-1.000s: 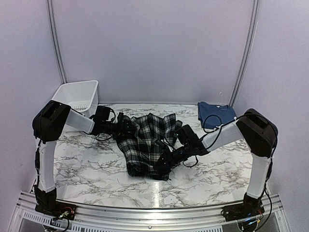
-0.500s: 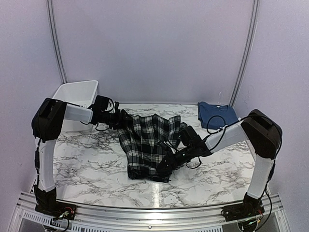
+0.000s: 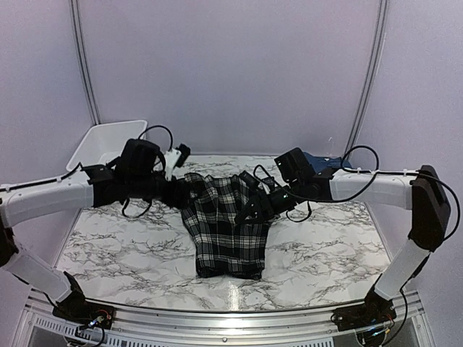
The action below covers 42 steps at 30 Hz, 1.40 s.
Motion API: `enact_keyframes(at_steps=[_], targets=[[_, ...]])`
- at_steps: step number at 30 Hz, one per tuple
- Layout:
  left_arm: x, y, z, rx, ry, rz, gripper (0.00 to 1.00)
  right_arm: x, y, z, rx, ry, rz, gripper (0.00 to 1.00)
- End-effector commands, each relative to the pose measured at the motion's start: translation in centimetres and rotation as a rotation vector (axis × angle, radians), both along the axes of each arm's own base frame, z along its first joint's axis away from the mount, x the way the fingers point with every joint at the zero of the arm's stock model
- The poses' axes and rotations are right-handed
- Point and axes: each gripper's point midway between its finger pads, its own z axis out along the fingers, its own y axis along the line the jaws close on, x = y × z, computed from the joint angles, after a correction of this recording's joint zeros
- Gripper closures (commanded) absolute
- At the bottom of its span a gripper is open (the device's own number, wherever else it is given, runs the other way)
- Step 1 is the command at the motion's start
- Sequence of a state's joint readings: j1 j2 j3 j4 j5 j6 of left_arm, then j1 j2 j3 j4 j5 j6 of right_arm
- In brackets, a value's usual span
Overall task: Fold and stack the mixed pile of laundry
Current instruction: Fold the rectangle-folded skirt at the center of the board.
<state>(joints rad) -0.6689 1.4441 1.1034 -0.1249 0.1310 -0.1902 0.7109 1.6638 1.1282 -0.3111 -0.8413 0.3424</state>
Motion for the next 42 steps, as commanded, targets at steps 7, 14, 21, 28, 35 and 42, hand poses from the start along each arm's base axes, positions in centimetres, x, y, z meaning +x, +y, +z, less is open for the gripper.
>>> enact_keyframes(at_steps=[7,14,21,28,35,42], targets=[[-14.7,-0.5,-9.5,0.647,-0.188,-0.327,0.21,8.5,-1.1,0.4,0.000,-0.038,-0.120,0.56],[-17.4,-3.6,-12.1,0.821,-0.291,-0.439,0.22,12.7,0.9,-0.3,0.009,-0.074,-0.144,0.56],[-18.3,-7.6,-15.5,0.872,-0.345,-0.512,0.23,15.4,2.5,-3.7,0.009,-0.047,-0.168,0.59],[-17.4,-9.6,-17.4,0.915,-0.420,-0.537,0.30,16.2,2.8,-9.0,-0.057,-0.012,-0.158,0.64],[-15.3,-10.9,-17.5,0.969,-0.529,-0.460,0.50,15.3,2.5,-13.7,-0.129,0.026,-0.143,0.65],[-15.8,-11.3,-15.8,0.921,-0.508,-0.504,0.97,14.8,2.6,-13.7,-0.135,0.030,-0.132,0.65]])
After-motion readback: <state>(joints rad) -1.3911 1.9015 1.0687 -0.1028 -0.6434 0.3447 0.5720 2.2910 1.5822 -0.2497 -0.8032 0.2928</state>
